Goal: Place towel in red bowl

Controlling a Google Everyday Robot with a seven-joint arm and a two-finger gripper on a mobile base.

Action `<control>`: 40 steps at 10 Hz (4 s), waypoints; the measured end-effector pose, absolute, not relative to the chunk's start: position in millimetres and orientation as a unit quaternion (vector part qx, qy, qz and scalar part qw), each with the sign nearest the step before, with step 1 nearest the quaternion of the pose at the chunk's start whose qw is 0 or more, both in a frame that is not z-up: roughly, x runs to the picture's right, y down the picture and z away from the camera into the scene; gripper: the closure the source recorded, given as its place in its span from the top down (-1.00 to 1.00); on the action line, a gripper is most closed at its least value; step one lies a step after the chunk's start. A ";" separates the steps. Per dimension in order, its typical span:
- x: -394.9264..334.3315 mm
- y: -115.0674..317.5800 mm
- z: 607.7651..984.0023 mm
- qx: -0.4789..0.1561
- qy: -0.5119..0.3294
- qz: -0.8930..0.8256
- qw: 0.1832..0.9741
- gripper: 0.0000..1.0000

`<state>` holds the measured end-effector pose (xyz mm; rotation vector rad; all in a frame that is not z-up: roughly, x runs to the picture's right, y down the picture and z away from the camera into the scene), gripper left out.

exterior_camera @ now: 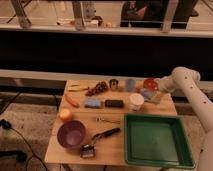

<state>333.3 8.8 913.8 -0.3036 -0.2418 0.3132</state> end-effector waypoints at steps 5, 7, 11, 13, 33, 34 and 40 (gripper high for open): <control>334.7 15.4 914.2 -0.160 -0.129 0.150 0.967 -0.35; 335.4 18.1 916.2 -0.166 -0.130 0.149 0.966 -0.26; 334.2 15.9 915.3 -0.168 -0.132 0.143 0.966 0.09; 333.9 15.4 914.5 -0.168 -0.131 0.141 0.967 0.46; 336.6 11.3 921.8 -0.167 -0.161 0.166 0.958 -0.94; 335.0 8.8 920.2 -0.165 -0.164 0.167 0.958 -0.94; 331.2 4.4 926.6 -0.184 -0.173 0.162 0.954 -0.94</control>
